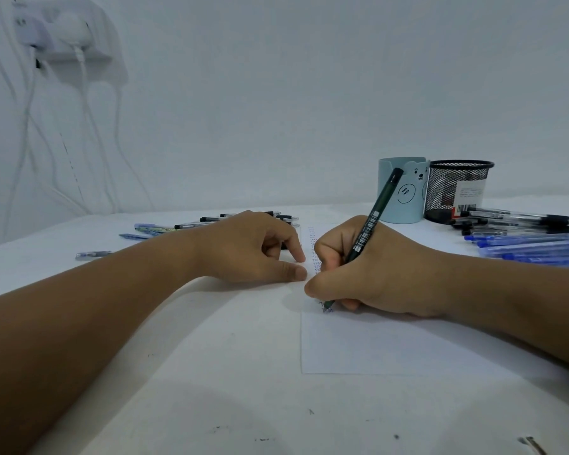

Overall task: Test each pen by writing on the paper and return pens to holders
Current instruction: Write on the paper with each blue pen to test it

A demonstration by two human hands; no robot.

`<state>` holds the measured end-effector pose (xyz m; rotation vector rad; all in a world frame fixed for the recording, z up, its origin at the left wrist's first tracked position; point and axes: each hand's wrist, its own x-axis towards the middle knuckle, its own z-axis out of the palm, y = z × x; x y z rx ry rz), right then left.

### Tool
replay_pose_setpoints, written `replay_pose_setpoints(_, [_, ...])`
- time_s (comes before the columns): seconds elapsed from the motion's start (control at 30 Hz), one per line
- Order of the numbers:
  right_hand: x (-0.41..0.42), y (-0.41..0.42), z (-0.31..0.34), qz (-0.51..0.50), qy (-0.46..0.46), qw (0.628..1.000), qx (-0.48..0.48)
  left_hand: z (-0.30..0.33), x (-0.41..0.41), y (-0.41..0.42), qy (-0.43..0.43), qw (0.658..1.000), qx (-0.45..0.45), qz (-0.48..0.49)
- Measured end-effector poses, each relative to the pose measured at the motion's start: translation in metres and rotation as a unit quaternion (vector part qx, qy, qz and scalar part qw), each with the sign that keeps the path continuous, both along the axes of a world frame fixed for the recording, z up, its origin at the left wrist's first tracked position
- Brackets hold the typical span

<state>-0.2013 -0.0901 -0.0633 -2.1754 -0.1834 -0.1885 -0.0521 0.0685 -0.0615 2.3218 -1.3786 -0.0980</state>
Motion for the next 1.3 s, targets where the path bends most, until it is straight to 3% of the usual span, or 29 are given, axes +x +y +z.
replay_pose_setpoints(0.53, [-0.0031,0.0008,0.0009,-0.019,-0.008,0.996,-0.089,0.0007,0.0002,-0.0006,0.013,1.0,0.001,0.0])
replay_pose_setpoints(0.67, [-0.0021,0.0009,-0.0005,0.003,-0.001,1.0,-0.02,0.0002,0.0011,-0.0003,0.014,1.0,0.001,0.0])
replay_pose_setpoints(1.07, [0.001,0.0007,-0.0008,0.012,-0.003,0.999,0.039,0.0011,-0.0008,0.0001,0.013,1.0,0.007,0.003])
replay_pose_setpoints(1.3, [0.0014,-0.0001,-0.0016,0.019,0.004,1.0,0.011,0.0014,-0.0008,0.0,0.012,1.0,0.005,0.003])
